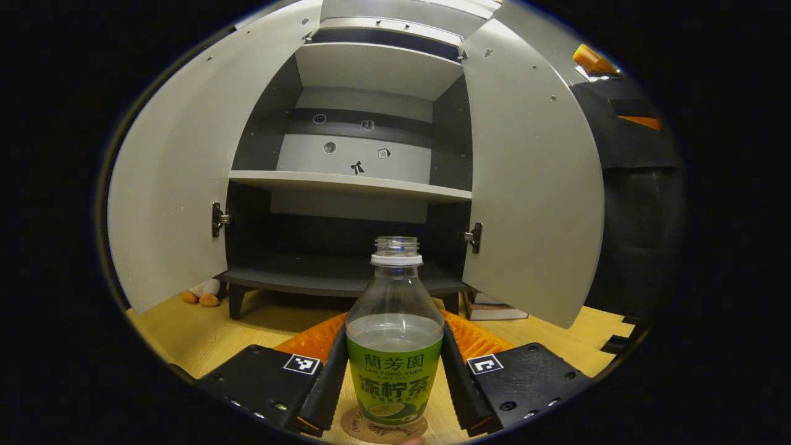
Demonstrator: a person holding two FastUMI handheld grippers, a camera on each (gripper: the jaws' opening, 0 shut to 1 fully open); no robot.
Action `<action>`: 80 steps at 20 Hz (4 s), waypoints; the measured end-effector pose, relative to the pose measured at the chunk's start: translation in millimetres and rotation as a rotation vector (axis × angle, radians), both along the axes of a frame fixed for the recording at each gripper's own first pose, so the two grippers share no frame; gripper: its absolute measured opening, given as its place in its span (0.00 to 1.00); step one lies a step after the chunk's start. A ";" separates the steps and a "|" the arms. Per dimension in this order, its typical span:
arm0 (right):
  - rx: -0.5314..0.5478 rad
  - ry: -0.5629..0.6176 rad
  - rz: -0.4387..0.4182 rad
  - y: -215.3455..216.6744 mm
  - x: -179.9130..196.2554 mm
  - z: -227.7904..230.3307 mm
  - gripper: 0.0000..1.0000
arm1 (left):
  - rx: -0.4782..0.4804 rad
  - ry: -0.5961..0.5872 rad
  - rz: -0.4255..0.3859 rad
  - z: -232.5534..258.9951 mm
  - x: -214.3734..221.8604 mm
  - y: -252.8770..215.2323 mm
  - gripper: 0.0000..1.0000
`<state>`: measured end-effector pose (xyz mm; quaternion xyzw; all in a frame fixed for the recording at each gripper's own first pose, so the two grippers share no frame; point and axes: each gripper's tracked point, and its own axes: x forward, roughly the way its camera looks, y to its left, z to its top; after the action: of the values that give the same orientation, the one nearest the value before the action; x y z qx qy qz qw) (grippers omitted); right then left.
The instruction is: Grasp the bottle in the cabinet with the left hand and place it on the coaster, then close the right door with the right hand and the left door with the left hand.
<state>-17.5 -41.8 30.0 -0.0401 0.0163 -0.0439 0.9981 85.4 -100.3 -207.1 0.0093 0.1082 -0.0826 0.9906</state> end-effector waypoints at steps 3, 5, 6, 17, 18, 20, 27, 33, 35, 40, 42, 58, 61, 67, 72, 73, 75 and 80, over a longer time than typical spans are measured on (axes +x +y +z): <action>-0.002 0.025 0.006 2.9 0.5 -8.2 0.85 | -0.008 -0.006 0.014 -9.9 -3.3 3.5 0.71; -0.007 0.038 0.013 5.7 1.6 -13.3 0.85 | -0.025 0.027 0.013 -19.8 -2.2 2.9 0.71; -0.013 0.040 0.015 6.9 2.8 -14.2 0.85 | -0.023 -0.005 0.011 -13.7 0.6 3.5 0.71; -0.018 0.067 0.042 15.3 10.8 -25.7 0.85 | 0.020 -0.009 -0.029 -18.7 -6.1 -3.2 0.78; -0.017 0.071 0.042 15.4 10.7 -26.4 0.85 | 0.019 -0.011 -0.028 -17.9 -6.5 -3.3 0.78; -0.019 0.077 0.043 15.6 10.3 -28.6 0.85 | 0.021 -0.010 -0.027 -16.9 -8.3 -3.0 0.78; -0.012 0.101 0.051 18.3 12.9 -37.9 0.85 | 0.019 -0.026 -0.037 -0.3 -12.3 -5.6 0.96; 0.001 0.082 0.055 19.2 13.9 -35.5 0.85 | -0.021 -0.097 -0.042 56.0 -11.6 -3.2 0.96; 0.013 0.069 0.056 19.2 14.4 -33.9 0.85 | -0.033 -0.138 -0.044 84.6 -11.6 1.1 0.96; 0.026 0.066 0.061 17.6 17.1 -37.2 0.85 | -0.086 -0.206 -0.082 161.3 -18.9 11.4 0.95; 0.031 0.061 0.060 15.3 18.2 -37.5 0.85 | -0.111 -0.207 -0.072 183.0 -19.2 21.7 0.95; 0.143 -0.011 0.123 -4.1 21.0 0.5 0.85 | -0.057 -0.073 0.035 184.6 -44.4 59.3 0.95; 0.121 -0.050 0.122 -29.4 17.5 47.7 0.84 | -0.040 -0.085 0.043 184.3 -41.6 61.7 0.95; 0.032 -0.201 -0.108 -116.7 18.2 124.9 0.84 | -0.031 -0.071 0.058 175.6 -43.8 62.3 0.95; -0.001 -0.221 -0.279 -163.5 42.5 151.2 0.84 | -0.032 -0.077 0.104 177.5 -43.9 75.3 0.95; 0.003 -0.221 -0.275 -161.5 49.6 154.2 0.84 | -0.031 -0.074 0.112 177.0 -44.6 78.4 0.95; -0.011 -0.216 -0.265 -159.3 60.9 156.5 0.84 | -0.028 -0.073 0.133 176.7 -45.8 85.6 0.94; -0.050 -0.214 -0.291 -153.9 70.4 151.0 0.84 | -0.037 -0.079 0.171 174.0 -47.9 96.2 0.95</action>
<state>52.9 -195.7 181.0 -0.0573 -0.0855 -0.1920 0.9760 37.5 -4.1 -33.1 -0.0151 0.0680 0.0009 0.9976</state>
